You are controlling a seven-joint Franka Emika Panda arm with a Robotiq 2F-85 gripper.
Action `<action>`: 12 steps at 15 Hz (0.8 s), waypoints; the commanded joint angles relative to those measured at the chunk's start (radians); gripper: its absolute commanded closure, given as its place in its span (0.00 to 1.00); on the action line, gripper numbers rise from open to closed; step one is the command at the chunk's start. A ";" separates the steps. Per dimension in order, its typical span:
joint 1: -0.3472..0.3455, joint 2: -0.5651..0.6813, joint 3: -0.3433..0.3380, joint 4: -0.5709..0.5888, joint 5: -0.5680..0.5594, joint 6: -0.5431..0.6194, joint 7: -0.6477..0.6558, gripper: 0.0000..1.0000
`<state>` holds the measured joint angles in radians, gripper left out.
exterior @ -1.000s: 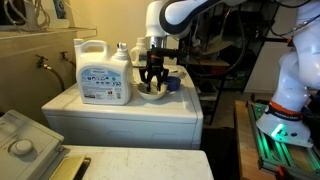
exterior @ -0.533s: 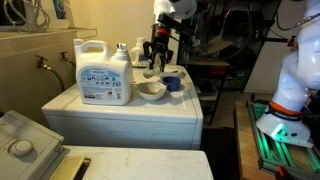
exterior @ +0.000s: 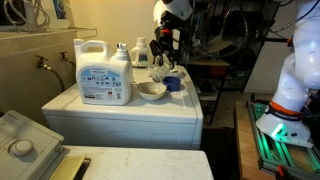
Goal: Remove the transparent spice bottle from the bowl and put it on the washing machine
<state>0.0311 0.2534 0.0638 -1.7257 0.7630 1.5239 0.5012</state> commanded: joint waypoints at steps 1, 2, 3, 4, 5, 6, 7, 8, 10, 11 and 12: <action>-0.020 0.054 -0.033 0.033 0.015 -0.172 0.016 0.72; -0.021 0.067 -0.039 0.035 0.011 -0.215 0.014 0.72; -0.019 0.081 -0.044 0.037 0.009 -0.254 0.012 0.72; -0.015 0.099 -0.047 0.038 0.002 -0.288 0.011 0.72; -0.012 0.115 -0.049 0.039 0.003 -0.316 0.009 0.72; -0.009 0.128 -0.049 0.037 0.006 -0.340 0.002 0.72; -0.005 0.141 -0.050 0.037 0.006 -0.358 0.002 0.72; -0.001 0.155 -0.049 0.033 0.006 -0.377 -0.003 0.72; 0.006 0.189 -0.053 0.036 0.007 -0.394 -0.012 0.72; 0.008 0.202 -0.054 0.038 0.011 -0.399 -0.010 0.72; 0.013 0.214 -0.057 0.042 0.009 -0.387 -0.008 0.72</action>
<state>0.0347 0.4232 0.0233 -1.7109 0.7629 1.1687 0.4975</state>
